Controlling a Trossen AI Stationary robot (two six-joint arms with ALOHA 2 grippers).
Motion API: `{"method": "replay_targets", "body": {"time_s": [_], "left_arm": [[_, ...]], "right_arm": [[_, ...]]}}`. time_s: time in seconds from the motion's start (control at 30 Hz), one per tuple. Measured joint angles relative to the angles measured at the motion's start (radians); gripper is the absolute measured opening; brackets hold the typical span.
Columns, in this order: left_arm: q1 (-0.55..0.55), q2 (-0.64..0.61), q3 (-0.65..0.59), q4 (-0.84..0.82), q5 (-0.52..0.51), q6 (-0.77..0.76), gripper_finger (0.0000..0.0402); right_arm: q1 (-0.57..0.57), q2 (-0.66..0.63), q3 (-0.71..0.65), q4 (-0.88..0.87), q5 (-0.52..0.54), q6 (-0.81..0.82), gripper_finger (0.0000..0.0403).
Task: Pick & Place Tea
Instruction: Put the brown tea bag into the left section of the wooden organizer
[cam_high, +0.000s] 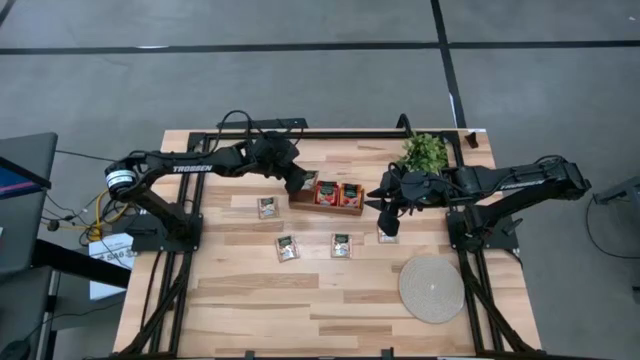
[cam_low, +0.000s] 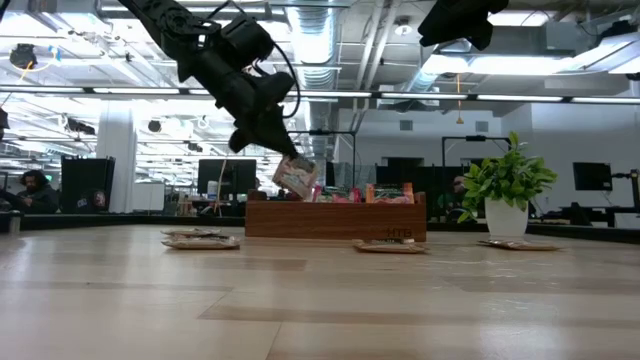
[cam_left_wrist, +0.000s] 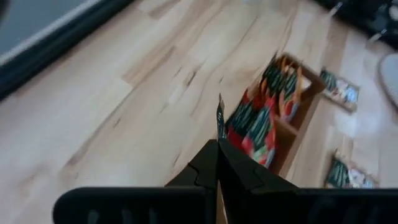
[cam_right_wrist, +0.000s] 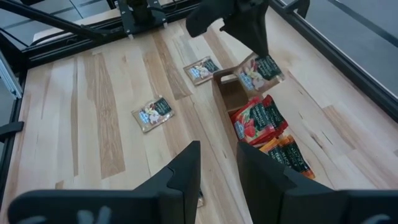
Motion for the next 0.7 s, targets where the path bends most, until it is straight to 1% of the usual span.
{"method": "replay_targets", "body": {"time_s": [0.13, 0.4, 0.5, 0.63, 0.7], "left_arm": [[-0.009, -0.009, -0.051, 0.104, -0.002, -0.006, 0.0], [-0.009, -0.095, -0.158, 0.153, -0.028, 0.009, 0.0], [-0.009, -0.12, -0.208, 0.231, -0.043, 0.009, 0.0], [-0.005, -0.127, -0.282, 0.35, -0.035, -0.005, 0.0], [-0.004, -0.128, -0.302, 0.382, -0.03, -0.005, 0.0]], "right_arm": [[0.0, 0.0, 0.0, 0.0, 0.0, 0.002, 0.0097], [0.0, 0.0, 0.0, 0.0, 0.0, 0.006, 0.0097], [0.0, 0.0, 0.0, 0.0, 0.0, 0.01, 0.0097], [0.0, 0.0, 0.0, 0.0, 0.0, 0.011, 0.0097], [0.0, 0.0, 0.0, 0.0, 0.0, 0.018, 0.0097]]}}
